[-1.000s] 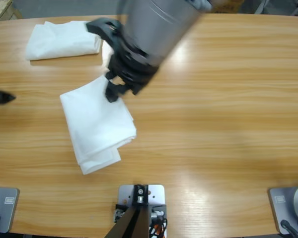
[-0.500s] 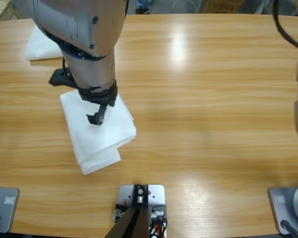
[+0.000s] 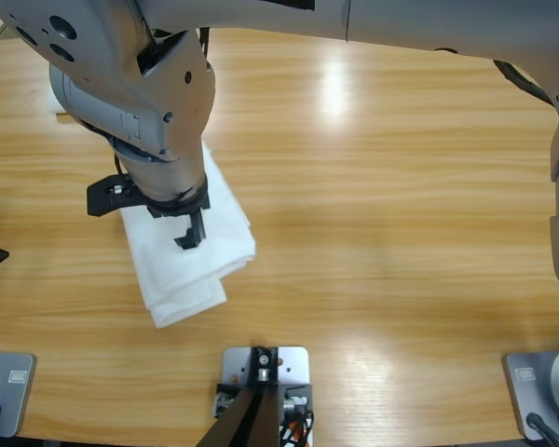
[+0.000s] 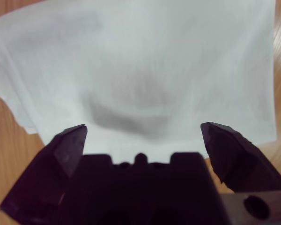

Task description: Fold clothes

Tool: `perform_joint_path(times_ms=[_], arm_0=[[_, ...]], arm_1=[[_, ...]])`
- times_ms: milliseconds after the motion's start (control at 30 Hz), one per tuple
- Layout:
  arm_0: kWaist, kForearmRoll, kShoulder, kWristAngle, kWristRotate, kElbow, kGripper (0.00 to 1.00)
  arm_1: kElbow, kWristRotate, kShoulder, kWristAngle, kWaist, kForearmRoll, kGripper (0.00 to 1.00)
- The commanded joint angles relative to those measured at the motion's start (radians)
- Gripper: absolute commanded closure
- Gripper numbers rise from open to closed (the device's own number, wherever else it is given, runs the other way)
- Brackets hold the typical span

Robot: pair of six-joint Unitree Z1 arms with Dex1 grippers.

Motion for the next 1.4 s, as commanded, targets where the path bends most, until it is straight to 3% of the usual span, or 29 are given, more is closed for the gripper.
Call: perform_joint_path(times_ms=[33, 233, 367, 467, 633, 867, 1133, 1233, 1400], arm_0=[[-0.012, -0.024, 0.049, 0.007, 0.008, 0.038, 0.004], [-0.012, -0.027, 0.066, 0.007, 0.006, 0.039, 0.0], [-0.012, -0.027, 0.061, 0.007, 0.006, 0.04, 0.0], [-0.012, -0.027, 0.056, 0.007, 0.005, 0.041, 0.0], [-0.012, -0.027, 0.054, 0.008, 0.003, 0.041, 0.0], [-0.012, -0.027, 0.047, 0.01, 0.002, 0.042, 0.0], [-0.012, -0.027, 0.038, 0.01, 0.002, 0.043, 0.0], [-0.012, -0.027, 0.041, 0.01, 0.0, 0.043, 0.0], [-0.012, -0.028, 0.026, 0.01, -0.002, 0.05, 0.0]], arm_1=[[0.024, -0.029, 0.094, 0.072, 0.008, -0.041, 0.0], [0.052, -0.062, 0.122, 0.145, -0.024, -0.041, 0.0], [0.053, -0.05, 0.141, 0.133, -0.05, -0.046, 0.004], [0.054, 0.022, 0.163, 0.128, -0.087, -0.039, 0.0], [0.056, 0.293, 0.186, 0.084, -0.159, 0.031, 0.0], [0.207, 0.308, 0.117, -0.012, -0.172, 0.064, 0.0], [0.929, 0.223, -0.227, -0.02, -0.191, -0.501, 0.0], [1.068, 0.182, -0.298, -0.008, -0.215, -0.568, 0.0], [1.188, 0.1, -0.379, -0.019, -0.322, -0.548, 0.0]])
